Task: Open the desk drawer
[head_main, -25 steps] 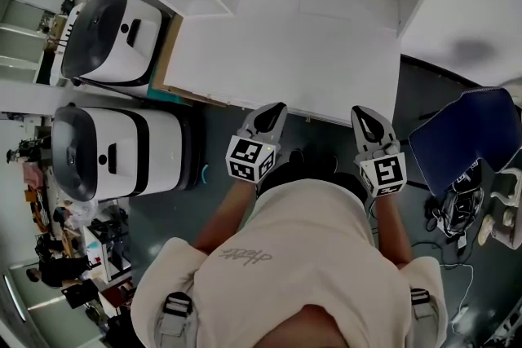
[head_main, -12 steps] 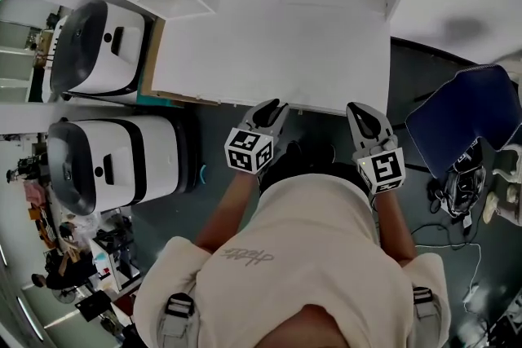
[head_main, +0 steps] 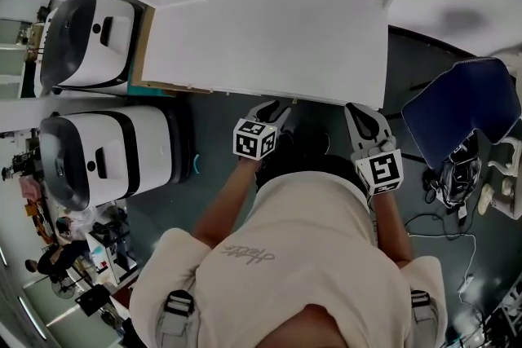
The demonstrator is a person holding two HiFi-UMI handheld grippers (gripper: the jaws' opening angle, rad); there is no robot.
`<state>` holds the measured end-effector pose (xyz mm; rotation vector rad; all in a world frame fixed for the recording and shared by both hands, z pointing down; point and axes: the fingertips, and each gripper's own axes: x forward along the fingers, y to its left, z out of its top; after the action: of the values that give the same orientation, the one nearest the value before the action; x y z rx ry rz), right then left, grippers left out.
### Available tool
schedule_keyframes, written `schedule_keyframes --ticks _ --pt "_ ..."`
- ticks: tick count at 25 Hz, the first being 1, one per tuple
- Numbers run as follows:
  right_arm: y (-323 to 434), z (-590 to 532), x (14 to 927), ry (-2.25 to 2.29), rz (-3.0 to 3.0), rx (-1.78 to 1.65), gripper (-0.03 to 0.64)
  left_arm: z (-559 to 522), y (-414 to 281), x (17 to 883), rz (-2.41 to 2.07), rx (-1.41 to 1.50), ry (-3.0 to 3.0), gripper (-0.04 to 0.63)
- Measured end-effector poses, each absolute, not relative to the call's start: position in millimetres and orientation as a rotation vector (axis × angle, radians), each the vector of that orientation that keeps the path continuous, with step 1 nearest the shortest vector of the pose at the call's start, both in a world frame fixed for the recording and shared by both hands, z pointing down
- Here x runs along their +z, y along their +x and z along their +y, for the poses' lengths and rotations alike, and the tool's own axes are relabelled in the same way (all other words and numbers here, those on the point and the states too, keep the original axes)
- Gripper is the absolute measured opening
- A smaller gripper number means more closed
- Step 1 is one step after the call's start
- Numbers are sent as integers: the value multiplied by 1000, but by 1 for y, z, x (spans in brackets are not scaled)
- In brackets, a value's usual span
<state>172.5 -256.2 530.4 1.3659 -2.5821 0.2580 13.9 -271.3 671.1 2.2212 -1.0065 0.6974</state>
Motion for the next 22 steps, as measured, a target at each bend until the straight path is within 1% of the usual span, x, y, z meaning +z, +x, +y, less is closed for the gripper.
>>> schedule_keyframes --ticks 12,22 --pt "162 -267 543 1330 -2580 250 2 -276 14 786 -892 841 2004 132" --pt "158 -287 564 1285 -2537 318 2 -296 15 862 -910 844 1841 132"
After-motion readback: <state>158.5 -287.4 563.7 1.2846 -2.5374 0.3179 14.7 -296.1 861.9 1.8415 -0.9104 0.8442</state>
